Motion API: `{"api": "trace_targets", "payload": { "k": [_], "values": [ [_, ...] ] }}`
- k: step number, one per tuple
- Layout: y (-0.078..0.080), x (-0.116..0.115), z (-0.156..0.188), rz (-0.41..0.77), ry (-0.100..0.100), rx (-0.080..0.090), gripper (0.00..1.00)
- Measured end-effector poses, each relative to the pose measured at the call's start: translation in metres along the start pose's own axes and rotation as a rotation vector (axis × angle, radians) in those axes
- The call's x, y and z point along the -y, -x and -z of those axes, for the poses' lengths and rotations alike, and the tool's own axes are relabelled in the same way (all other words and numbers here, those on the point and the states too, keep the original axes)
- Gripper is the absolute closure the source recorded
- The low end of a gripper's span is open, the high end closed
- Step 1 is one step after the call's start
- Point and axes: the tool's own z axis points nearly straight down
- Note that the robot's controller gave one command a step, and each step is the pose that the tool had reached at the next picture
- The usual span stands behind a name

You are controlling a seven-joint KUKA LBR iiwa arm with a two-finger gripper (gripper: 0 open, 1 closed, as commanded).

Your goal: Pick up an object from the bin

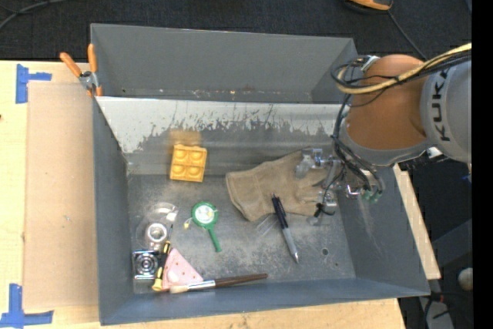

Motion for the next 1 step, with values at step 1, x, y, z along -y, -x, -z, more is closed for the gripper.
{"api": "trace_targets", "payload": {
  "k": [1],
  "values": [
    [0.0166, -0.0768, -0.0617, -0.238, 0.001, -0.002, 0.00]
  ]
}}
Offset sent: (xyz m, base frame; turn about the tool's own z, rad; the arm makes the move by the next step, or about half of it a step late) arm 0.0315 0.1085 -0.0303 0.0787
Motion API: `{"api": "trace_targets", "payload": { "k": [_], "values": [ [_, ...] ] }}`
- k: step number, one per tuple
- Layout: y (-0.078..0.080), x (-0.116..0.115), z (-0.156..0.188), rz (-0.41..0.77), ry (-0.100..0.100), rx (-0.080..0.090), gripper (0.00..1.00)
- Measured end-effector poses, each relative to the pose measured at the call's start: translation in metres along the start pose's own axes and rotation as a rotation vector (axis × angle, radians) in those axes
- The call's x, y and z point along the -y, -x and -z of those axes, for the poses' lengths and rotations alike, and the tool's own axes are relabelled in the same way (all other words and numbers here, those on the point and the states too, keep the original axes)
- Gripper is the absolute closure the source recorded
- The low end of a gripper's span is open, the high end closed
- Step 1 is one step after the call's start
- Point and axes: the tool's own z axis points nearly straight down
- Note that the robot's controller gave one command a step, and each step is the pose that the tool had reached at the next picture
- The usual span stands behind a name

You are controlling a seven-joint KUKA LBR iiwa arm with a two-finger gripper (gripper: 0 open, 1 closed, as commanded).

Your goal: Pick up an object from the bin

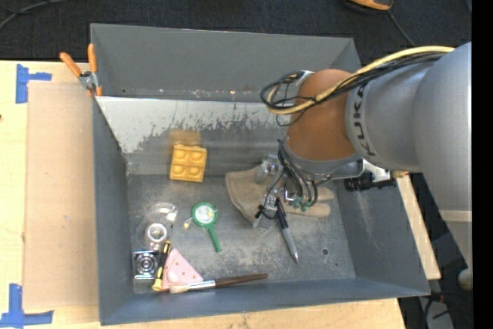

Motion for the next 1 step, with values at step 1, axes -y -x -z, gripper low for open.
{"api": "trace_targets", "payload": {
  "k": [1],
  "values": [
    [0.0079, -0.0356, 0.0331, 0.161, 0.000, 0.009, 0.00]
  ]
}}
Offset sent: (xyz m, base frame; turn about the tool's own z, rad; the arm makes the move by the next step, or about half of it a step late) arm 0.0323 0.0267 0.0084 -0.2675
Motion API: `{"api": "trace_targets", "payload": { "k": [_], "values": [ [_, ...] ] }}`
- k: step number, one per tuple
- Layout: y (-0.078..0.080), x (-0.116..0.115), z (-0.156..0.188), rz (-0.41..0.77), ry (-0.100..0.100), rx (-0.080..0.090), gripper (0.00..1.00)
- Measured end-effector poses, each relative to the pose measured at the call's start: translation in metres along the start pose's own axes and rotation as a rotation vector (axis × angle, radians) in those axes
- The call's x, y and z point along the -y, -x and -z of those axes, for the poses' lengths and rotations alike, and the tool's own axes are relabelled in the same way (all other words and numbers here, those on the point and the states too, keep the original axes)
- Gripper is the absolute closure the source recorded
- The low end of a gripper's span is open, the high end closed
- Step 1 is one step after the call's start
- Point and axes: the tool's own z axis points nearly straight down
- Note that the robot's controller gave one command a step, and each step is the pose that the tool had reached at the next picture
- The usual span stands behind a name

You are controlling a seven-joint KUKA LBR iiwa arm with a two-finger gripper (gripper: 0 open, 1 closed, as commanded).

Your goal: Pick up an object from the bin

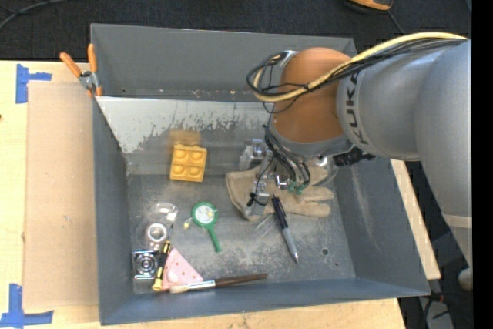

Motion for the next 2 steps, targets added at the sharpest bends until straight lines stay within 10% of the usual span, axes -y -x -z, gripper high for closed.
{"api": "trace_targets", "payload": {
  "k": [2],
  "values": [
    [0.008, 0.011, -0.054, -0.024, 0.002, 0.003, 0.00]
  ]
}}
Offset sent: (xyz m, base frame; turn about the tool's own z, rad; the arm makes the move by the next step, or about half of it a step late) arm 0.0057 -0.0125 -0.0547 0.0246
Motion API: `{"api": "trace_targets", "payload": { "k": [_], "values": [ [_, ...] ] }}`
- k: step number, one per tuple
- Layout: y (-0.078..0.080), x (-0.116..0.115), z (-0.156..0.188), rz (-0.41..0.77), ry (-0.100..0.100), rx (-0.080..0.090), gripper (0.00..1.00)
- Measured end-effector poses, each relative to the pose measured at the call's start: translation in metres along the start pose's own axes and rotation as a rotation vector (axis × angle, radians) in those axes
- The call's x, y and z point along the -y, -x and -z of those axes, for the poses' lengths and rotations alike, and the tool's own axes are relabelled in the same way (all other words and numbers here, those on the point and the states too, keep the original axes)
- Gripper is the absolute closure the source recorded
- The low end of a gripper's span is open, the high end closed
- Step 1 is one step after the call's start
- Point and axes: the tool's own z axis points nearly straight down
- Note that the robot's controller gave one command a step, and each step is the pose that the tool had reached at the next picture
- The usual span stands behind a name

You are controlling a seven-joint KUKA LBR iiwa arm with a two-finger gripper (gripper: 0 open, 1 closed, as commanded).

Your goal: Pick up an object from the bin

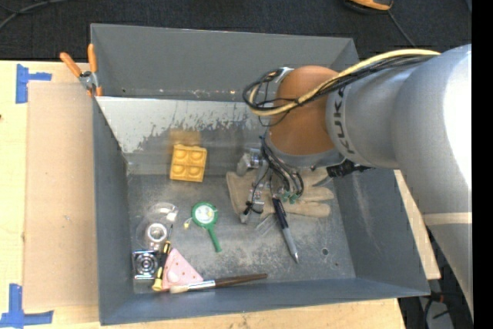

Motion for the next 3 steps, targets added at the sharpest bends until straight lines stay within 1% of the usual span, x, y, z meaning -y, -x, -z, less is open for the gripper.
{"api": "trace_targets", "payload": {
  "k": [1, 2, 3],
  "values": [
    [0.008, 0.007, 0.001, 0.051, 0.005, -0.004, 1.00],
    [0.008, 0.007, 0.001, 0.052, 0.004, -0.003, 1.00],
    [0.007, 0.007, 0.018, 0.053, 0.004, -0.009, 1.00]
  ]
}}
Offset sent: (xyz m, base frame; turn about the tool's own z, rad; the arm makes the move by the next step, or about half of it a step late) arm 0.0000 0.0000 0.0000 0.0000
